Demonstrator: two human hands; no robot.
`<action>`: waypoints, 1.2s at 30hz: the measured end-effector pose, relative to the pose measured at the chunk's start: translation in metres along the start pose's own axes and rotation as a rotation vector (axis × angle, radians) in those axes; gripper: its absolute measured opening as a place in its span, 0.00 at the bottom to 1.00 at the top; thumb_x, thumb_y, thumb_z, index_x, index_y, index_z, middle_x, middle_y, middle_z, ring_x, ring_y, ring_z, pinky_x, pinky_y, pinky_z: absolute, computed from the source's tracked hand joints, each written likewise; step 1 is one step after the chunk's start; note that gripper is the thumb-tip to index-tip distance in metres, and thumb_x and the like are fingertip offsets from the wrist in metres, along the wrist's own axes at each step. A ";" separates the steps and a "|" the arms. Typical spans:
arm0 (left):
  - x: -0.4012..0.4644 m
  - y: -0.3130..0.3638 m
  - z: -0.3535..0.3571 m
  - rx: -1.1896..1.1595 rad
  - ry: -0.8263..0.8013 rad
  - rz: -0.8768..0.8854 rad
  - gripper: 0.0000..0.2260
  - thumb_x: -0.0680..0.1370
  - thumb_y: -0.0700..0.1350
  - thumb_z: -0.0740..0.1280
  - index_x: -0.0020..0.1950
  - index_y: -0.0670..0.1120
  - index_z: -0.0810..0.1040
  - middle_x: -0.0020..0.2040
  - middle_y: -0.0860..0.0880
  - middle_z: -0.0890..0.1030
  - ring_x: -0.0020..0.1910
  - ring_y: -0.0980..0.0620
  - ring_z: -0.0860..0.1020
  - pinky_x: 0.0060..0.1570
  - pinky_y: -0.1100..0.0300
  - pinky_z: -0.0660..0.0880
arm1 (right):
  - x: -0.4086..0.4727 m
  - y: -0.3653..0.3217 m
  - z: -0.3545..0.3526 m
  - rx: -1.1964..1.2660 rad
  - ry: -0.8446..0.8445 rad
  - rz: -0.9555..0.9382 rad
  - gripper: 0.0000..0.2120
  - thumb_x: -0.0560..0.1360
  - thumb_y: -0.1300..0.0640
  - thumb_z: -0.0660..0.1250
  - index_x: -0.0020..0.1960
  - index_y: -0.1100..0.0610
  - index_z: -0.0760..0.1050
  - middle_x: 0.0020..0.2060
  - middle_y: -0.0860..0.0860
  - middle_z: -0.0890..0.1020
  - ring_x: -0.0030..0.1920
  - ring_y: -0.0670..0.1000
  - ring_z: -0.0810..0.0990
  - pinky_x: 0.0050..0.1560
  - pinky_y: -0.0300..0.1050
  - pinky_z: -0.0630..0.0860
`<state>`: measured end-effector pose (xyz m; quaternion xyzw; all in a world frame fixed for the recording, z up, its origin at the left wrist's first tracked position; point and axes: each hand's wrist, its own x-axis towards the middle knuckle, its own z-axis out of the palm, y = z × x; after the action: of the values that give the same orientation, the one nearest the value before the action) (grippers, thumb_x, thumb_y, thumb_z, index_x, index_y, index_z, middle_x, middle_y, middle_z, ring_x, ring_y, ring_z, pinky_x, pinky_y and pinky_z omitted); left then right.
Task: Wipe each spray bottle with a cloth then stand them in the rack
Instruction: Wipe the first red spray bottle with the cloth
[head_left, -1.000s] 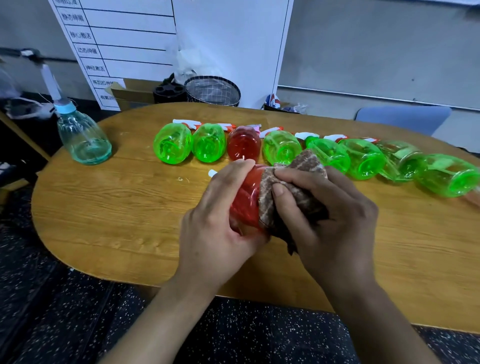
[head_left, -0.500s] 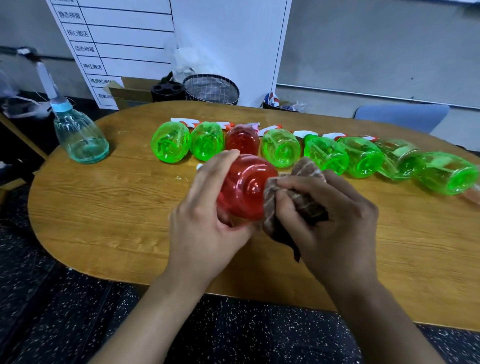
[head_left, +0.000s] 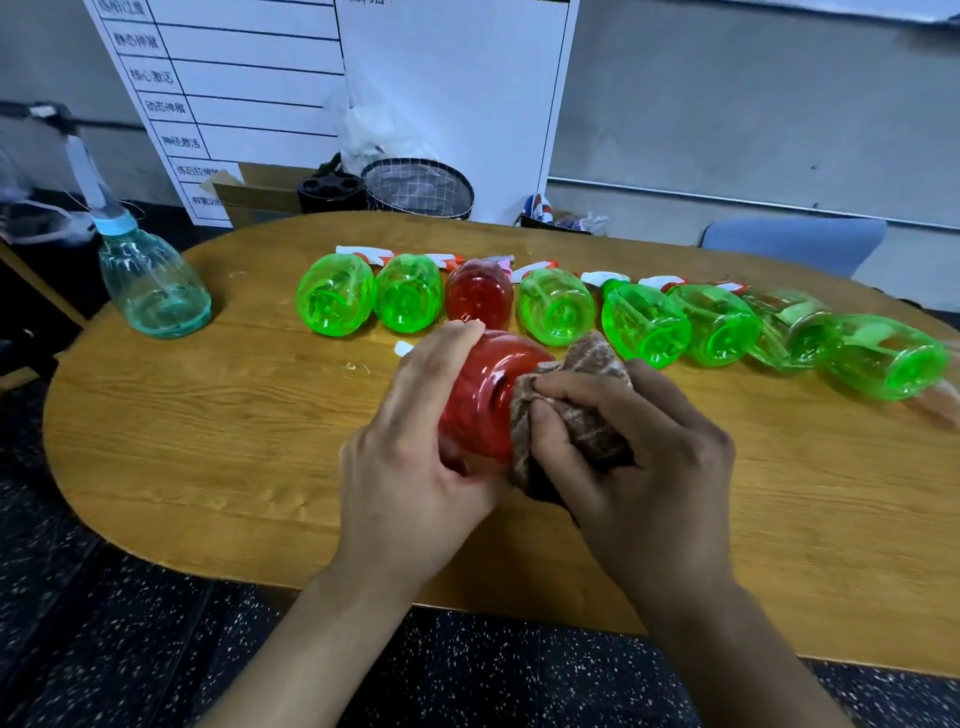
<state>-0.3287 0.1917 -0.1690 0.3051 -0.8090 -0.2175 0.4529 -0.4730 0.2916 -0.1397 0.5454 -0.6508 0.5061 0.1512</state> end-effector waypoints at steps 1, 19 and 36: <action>-0.001 0.000 0.001 -0.005 -0.005 0.005 0.39 0.71 0.49 0.82 0.80 0.50 0.71 0.77 0.53 0.74 0.74 0.56 0.74 0.64 0.65 0.75 | -0.001 -0.002 0.001 0.010 -0.005 -0.012 0.07 0.78 0.52 0.74 0.54 0.51 0.88 0.44 0.50 0.83 0.39 0.49 0.83 0.38 0.49 0.79; -0.001 -0.001 0.006 -0.132 -0.028 0.008 0.39 0.70 0.52 0.78 0.80 0.59 0.69 0.82 0.54 0.66 0.77 0.63 0.69 0.68 0.55 0.78 | 0.003 0.004 0.005 0.526 0.141 0.346 0.04 0.77 0.62 0.74 0.52 0.57 0.85 0.48 0.48 0.87 0.52 0.47 0.86 0.55 0.41 0.78; -0.002 -0.028 -0.007 -0.598 -0.160 -0.351 0.46 0.71 0.42 0.81 0.83 0.56 0.60 0.73 0.58 0.77 0.75 0.55 0.75 0.76 0.51 0.71 | -0.003 0.023 0.060 0.846 -0.125 0.786 0.05 0.81 0.62 0.71 0.53 0.60 0.85 0.51 0.58 0.87 0.48 0.52 0.85 0.51 0.48 0.81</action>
<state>-0.3131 0.1725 -0.1846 0.2754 -0.6776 -0.5424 0.4132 -0.4711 0.2415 -0.1796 0.3047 -0.5535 0.7069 -0.3179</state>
